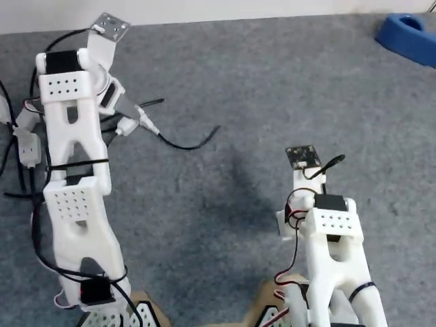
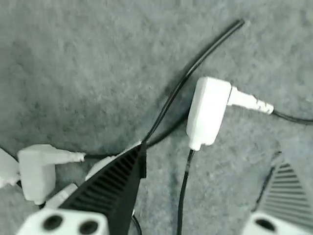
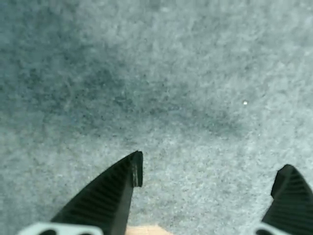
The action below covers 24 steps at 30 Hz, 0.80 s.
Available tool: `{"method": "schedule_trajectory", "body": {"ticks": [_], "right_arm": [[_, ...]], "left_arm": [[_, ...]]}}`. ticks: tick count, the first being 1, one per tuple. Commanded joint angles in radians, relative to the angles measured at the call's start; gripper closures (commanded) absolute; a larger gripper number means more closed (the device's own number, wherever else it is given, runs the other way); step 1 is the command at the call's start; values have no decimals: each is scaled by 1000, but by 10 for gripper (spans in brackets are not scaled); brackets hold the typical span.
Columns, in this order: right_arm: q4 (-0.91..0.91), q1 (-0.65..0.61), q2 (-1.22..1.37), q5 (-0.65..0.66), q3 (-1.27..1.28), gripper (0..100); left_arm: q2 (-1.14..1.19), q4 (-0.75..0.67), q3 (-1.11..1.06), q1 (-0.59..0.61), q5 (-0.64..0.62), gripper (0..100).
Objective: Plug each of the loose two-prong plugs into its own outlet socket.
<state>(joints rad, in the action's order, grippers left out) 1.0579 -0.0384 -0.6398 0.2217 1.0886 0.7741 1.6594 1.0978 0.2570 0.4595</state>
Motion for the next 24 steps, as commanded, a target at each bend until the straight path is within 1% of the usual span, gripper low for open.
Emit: {"method": "schedule_trajectory", "body": {"ticks": [1, 2, 3, 5, 6, 8, 10, 12, 15, 18, 20, 24], "right_arm": [[-8, -8, -38, 5, -22, 618], [-1, -10, -39, -5, -48, 659], [16, -18, -44, -28, -82, 728], [50, -41, -62, -72, -147, 925], [58, -58, -73, -86, -176, 998], [65, -101, -97, -101, -216, 947], [65, -142, -116, -101, -243, 998], [71, -170, -134, -104, -252, 991], [122, -174, -173, -155, -266, 994], [188, -177, -246, -172, -295, 993], [228, -177, -306, -172, -305, 993], [252, -177, -435, -163, -285, 993]], "left_arm": [[-22, -3, 71, -88, -12, 646], [-25, 9, 85, -108, -12, 667], [-35, 34, 113, -128, -12, 697], [-62, 87, 177, -157, -51, 778], [-77, 101, 199, -168, -98, 825], [-113, 104, 217, -176, -175, 916], [-153, 107, 180, -179, -227, 945], [-196, 107, 108, -179, -275, 968], [-303, 109, -45, -179, -319, 992], [-486, 109, -205, -186, -336, 993], [-634, 107, -318, -217, -336, 993], [-972, 97, -676, -269, -336, 993]]}}
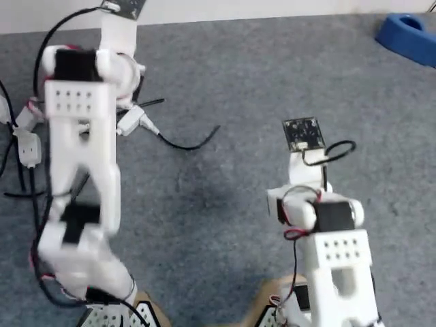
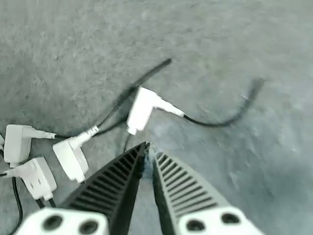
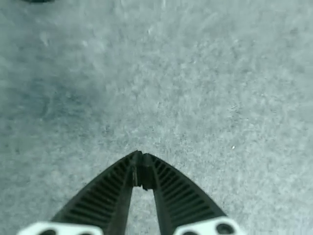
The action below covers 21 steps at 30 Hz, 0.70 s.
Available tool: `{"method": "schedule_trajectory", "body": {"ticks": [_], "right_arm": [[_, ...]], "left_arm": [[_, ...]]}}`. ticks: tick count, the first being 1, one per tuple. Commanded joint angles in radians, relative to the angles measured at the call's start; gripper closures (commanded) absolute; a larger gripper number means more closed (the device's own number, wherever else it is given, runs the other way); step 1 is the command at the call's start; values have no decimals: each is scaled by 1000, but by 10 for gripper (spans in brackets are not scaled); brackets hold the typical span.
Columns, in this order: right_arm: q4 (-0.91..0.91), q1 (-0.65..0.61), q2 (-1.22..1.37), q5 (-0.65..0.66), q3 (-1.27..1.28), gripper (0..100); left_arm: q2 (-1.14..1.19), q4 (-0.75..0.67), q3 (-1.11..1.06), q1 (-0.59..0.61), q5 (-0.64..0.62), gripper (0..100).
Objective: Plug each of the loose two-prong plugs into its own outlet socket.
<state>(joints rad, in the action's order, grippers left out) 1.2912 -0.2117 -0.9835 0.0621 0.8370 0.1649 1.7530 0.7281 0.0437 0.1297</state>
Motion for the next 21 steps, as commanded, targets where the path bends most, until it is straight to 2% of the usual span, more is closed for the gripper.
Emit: {"method": "schedule_trajectory", "body": {"ticks": [1, 7, 11, 17, 21], "right_arm": [[19, -2, -127, 12, -18, 993], [18, -2, -306, 52, 101, 993], [-12, 1, -417, 61, 168, 993], [-148, 7, -608, 58, 452, 993], [-197, 68, -759, 49, 630, 993]], "left_arm": [[-447, -28, -410, -56, -6, 993], [-981, -259, -1001, -54, 3, 992], [-1302, -362, -1311, -51, 77, 986], [-1666, -511, -1661, 30, 138, 986], [-1821, -562, -1857, 67, 132, 986]]}}
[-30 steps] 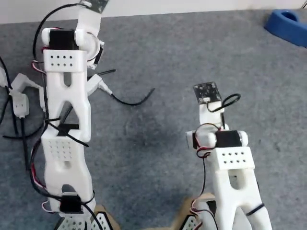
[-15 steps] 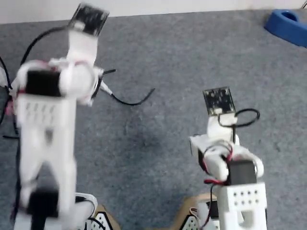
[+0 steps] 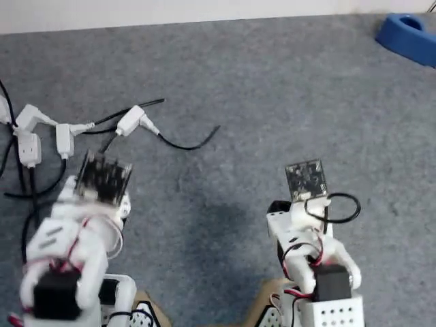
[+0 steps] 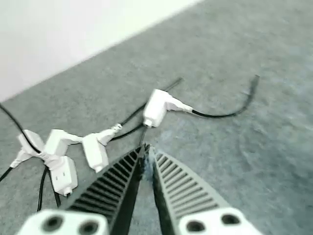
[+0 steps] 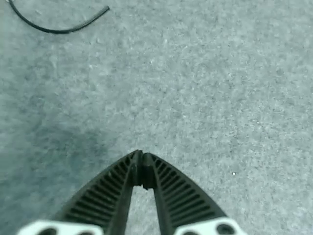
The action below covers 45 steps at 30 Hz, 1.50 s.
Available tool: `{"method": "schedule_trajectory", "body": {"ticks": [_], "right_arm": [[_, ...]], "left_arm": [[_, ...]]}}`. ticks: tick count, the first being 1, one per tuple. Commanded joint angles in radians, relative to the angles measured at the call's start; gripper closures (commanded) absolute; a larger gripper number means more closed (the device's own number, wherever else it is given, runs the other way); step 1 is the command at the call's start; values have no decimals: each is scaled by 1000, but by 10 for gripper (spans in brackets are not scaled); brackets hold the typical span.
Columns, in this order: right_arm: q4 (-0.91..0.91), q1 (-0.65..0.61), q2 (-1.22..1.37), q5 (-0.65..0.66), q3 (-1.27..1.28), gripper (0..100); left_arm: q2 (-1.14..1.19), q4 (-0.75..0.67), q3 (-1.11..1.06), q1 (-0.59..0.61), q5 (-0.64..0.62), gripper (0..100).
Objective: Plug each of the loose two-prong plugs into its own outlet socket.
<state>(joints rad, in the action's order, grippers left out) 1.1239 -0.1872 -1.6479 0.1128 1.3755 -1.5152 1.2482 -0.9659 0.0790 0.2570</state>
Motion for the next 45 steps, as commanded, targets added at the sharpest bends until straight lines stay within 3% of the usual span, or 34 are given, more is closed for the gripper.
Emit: {"method": "schedule_trajectory", "body": {"ticks": [1, 6, 10, 19, 36, 45], "right_arm": [[-30, 58, -133, -3, 124, 993], [-68, 122, -179, -8, 216, 993], [-122, 133, -186, -8, 275, 993], [-209, 136, -186, 0, 433, 993], [114, 136, -186, 0, 435, 993], [124, 136, -186, 0, 435, 993]], "left_arm": [[-173, -61, -206, 30, 5, 986], [-321, -58, -355, 35, -15, 986], [-303, -69, -437, 36, -46, 987], [-295, -373, -730, 94, -18, 990], [-295, -60, -728, 117, -17, 986], [-295, 71, -728, 119, -15, 986]]}}
